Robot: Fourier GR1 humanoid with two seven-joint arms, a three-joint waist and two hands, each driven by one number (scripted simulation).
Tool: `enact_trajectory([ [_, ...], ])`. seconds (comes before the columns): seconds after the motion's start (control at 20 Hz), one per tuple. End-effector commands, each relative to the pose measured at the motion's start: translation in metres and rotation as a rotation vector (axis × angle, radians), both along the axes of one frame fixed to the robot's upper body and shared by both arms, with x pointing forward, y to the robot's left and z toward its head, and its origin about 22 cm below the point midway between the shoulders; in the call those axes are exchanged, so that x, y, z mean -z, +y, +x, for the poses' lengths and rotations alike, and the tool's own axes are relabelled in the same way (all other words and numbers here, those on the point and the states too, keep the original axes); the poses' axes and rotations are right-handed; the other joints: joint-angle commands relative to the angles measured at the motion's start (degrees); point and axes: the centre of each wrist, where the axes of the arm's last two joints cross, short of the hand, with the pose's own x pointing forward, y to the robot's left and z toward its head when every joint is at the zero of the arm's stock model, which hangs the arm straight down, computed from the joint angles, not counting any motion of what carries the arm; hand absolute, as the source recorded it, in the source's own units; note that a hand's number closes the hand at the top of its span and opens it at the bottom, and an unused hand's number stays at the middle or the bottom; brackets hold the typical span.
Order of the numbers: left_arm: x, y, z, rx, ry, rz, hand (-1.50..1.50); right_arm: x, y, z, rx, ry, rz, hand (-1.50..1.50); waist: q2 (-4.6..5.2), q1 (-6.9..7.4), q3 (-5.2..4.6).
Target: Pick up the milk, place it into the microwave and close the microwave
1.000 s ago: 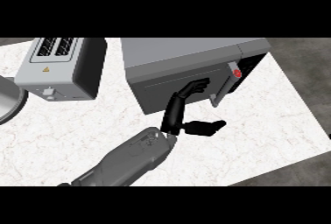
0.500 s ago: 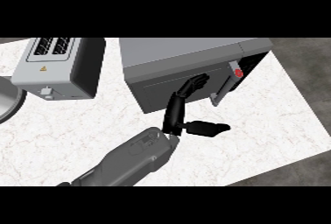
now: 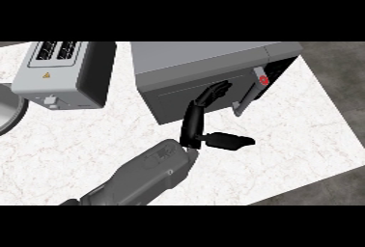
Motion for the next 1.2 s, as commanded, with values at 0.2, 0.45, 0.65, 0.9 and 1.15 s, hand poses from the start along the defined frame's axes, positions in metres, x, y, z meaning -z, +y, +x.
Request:
enact_trajectory([
  [0.2,-0.009,0.002,0.016,-0.048,-0.013,-0.017,-1.5,0.039,0.02,0.016,-0.158,0.09,0.339,1.5,0.94,1.13,0.78],
  [0.45,-0.014,0.002,0.024,-0.069,-0.012,-0.027,-1.5,0.042,0.013,0.022,-0.177,0.179,0.358,-1.5,0.92,0.12,0.21],
  [0.65,-0.011,0.004,0.025,-0.076,-0.015,-0.032,-1.5,0.041,0.009,0.029,-0.205,0.207,0.386,-1.5,1.3,0.06,0.12],
  [0.9,-0.009,0.005,0.026,-0.093,-0.031,-0.027,-1.5,0.039,0.001,0.035,-0.224,0.226,0.411,-1.5,1.05,-0.84,0.19],
  [1.15,-0.006,0.007,0.026,-0.102,-0.028,-0.037,-1.5,0.032,-0.009,0.041,-0.244,0.227,0.417,-1.5,1.05,-1.14,0.19],
])
